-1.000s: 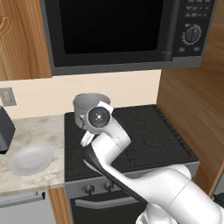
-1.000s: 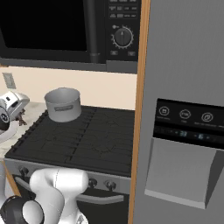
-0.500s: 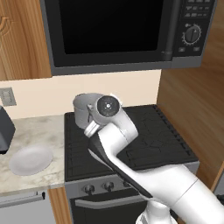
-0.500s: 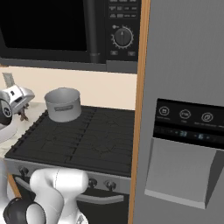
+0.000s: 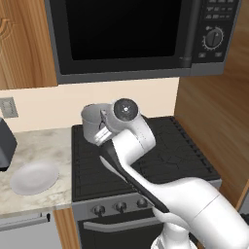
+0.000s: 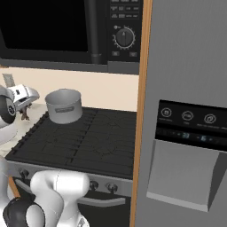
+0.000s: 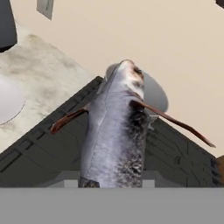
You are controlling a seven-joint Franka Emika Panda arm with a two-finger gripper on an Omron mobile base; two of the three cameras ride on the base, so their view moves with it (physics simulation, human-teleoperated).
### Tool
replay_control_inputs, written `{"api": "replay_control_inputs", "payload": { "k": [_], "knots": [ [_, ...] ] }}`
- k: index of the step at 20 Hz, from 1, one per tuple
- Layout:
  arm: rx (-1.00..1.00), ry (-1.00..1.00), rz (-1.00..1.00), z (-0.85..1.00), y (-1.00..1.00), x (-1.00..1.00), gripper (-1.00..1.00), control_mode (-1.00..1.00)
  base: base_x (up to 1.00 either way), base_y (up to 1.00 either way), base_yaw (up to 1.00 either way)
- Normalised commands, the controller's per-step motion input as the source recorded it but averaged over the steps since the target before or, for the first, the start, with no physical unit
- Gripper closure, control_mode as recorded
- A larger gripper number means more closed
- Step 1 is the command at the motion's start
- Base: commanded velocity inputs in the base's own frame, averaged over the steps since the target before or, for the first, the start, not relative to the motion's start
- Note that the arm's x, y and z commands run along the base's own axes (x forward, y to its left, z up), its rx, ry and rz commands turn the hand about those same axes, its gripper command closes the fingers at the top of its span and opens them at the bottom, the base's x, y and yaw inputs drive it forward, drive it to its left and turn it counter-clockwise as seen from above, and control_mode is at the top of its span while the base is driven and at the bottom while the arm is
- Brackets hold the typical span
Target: Retrieve the frozen meat and place it in the pot on a burner. Then turn the burner on.
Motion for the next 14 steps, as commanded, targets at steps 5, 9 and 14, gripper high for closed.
{"api": "replay_control_inputs", "payload": {
  "k": [5, 9, 14],
  "knots": [
    [0.06, -0.07, -0.04, 0.00, -0.06, 0.17, 1.00, -1.00, 0.00, 0.00, 0.00],
    [0.04, -0.05, -0.05, 0.00, -0.10, 0.20, 1.00, -1.00, 0.00, 0.00, 0.00],
    [0.03, -0.03, -0.05, 0.00, -0.11, 0.15, 1.00, -1.00, 0.00, 0.00, 0.00]
  ]
}}
